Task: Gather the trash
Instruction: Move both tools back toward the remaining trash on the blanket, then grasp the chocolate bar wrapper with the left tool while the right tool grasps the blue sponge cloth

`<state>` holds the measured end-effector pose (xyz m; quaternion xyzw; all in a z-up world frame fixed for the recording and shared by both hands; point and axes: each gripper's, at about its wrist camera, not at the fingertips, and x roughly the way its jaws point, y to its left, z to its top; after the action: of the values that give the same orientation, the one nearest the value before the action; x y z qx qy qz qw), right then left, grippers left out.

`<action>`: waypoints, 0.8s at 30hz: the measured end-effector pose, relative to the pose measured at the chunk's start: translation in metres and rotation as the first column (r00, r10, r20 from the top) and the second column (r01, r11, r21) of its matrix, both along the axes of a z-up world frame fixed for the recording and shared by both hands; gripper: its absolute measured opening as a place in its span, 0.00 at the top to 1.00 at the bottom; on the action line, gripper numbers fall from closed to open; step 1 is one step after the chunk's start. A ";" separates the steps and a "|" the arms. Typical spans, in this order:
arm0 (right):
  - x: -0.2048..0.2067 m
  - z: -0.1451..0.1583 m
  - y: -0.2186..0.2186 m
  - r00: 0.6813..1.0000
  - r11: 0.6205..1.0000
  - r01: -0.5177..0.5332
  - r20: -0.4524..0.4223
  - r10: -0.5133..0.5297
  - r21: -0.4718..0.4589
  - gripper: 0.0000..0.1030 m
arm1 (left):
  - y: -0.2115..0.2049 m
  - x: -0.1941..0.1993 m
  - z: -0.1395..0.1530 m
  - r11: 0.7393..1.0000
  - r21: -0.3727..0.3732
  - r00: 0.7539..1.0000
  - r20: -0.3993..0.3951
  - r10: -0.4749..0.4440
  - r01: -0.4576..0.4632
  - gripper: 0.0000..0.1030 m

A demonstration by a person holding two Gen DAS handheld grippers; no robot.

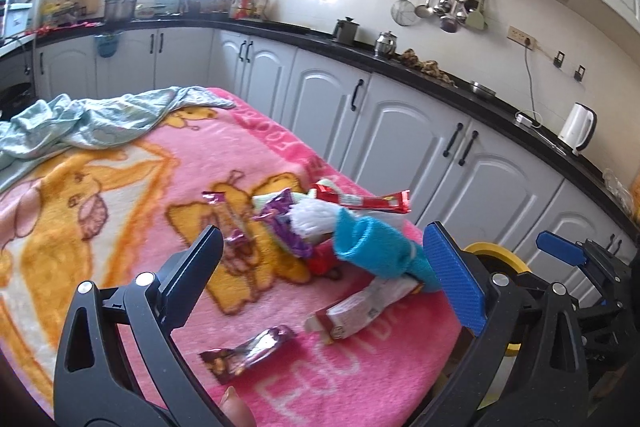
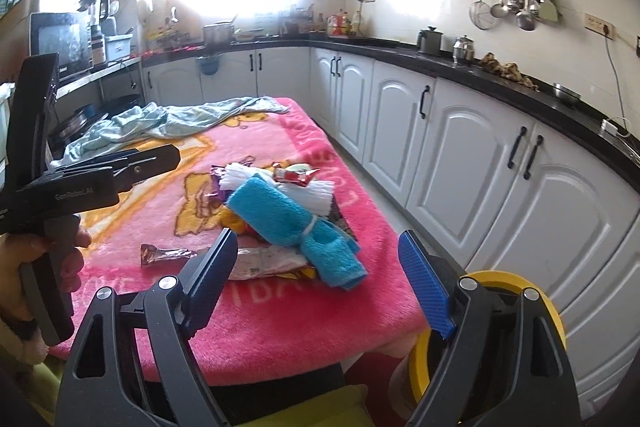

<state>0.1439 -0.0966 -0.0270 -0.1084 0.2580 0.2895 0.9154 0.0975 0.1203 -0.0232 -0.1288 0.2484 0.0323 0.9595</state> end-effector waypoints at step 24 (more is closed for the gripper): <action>0.044 -0.049 0.070 0.992 0.984 -0.112 -0.066 0.104 -0.138 0.22 | 0.034 -0.010 -0.063 0.993 0.070 0.973 -0.216 -0.082 0.100 0.11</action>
<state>0.1875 -0.0270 -0.0757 -0.1784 0.2983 0.3228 0.8803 0.0880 0.1546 -0.0858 -0.0742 0.3540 0.0118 0.9322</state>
